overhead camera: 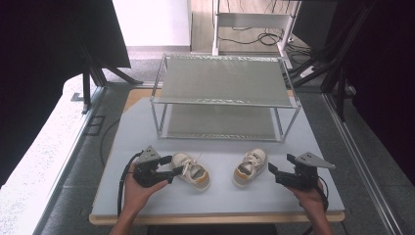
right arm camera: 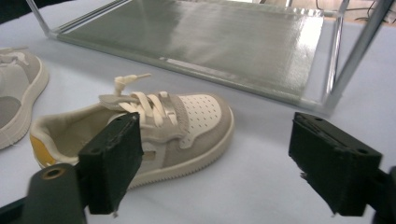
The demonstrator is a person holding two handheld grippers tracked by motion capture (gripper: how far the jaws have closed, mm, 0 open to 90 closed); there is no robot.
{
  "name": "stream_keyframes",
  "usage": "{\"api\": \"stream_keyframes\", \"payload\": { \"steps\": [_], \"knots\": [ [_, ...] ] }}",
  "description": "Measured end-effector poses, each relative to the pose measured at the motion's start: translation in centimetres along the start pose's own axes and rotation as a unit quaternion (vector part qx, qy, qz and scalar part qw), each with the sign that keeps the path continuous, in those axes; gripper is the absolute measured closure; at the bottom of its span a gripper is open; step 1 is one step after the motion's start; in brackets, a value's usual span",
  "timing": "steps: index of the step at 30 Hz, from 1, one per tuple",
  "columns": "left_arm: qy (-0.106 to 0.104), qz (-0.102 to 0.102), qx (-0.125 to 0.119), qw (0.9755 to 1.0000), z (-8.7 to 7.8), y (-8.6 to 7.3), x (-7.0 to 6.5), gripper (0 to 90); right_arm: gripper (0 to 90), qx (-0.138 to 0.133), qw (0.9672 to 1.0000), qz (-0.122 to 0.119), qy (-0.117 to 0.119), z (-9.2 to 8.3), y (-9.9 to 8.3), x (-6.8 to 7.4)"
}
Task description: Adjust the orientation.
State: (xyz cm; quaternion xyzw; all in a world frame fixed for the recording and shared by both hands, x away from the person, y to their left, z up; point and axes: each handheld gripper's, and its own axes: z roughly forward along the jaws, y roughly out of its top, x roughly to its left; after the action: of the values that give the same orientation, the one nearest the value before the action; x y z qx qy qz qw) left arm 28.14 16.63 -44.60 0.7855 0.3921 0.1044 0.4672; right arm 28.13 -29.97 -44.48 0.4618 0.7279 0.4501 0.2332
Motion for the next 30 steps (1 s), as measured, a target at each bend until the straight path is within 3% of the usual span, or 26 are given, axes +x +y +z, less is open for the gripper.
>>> {"api": "stream_keyframes", "payload": {
  "steps": [6,16,23,26,30],
  "knots": [
    [0.002,0.003,0.000,1.0000,0.2,0.3,-0.1,37.4,23.3,-0.024,0.9997,0.003,-0.006,-0.5,0.2,-0.8],
    [0.003,0.008,-0.009,0.9999,-0.6,0.3,-0.4,37.3,31.4,-0.028,0.9989,-0.031,0.022,-0.6,0.7,1.5],
    [0.003,0.006,-0.010,0.9999,-0.8,0.4,-0.3,37.3,44.3,-0.043,0.9957,-0.050,0.065,0.6,3.4,4.1],
    [0.004,0.004,-0.009,0.9999,-0.7,0.4,-0.2,37.3,50.5,-0.047,0.9920,-0.059,0.101,1.4,4.7,5.6],
    [0.005,0.004,-0.009,0.9999,-0.7,0.5,-0.3,37.3,58.2,-0.047,0.9877,-0.076,0.129,2.8,5.9,7.4]
  ]
}}
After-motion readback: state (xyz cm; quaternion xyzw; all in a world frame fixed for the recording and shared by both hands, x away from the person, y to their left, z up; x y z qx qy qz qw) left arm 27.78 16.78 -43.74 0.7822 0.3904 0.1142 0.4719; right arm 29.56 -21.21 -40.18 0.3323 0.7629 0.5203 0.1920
